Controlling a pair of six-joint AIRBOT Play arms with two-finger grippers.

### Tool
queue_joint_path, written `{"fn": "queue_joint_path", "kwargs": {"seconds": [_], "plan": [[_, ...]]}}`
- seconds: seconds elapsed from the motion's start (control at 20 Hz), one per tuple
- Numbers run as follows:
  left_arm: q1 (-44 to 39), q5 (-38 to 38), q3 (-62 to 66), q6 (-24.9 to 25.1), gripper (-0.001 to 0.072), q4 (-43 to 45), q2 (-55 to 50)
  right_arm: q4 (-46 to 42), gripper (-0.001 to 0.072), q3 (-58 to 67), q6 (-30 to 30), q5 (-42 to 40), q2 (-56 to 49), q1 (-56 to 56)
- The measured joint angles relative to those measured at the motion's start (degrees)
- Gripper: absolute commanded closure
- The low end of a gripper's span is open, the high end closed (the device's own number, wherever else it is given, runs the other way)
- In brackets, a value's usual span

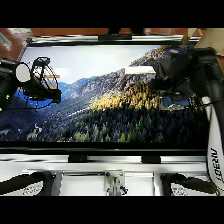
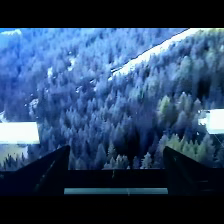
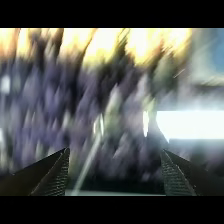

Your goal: Fold the shirts.

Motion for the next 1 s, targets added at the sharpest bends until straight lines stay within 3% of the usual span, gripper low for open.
{"fn": "queue_joint_path", "kwargs": {"seconds": [0.3, 1.0], "plan": [[-0.7, -1.6, 0.1, -2.1, 0.0035, 2.0, -0.8, -0.9, 0.0039, 0.0, 0.2, -4.2, -1.2, 5.0], [-0.7, -1.9, 0.1, -2.6, 0.0035, 2.5, -0.9, -1.2, 0.0038, 0.0, 0.2, -5.0, -1.4, 5.8]]}}
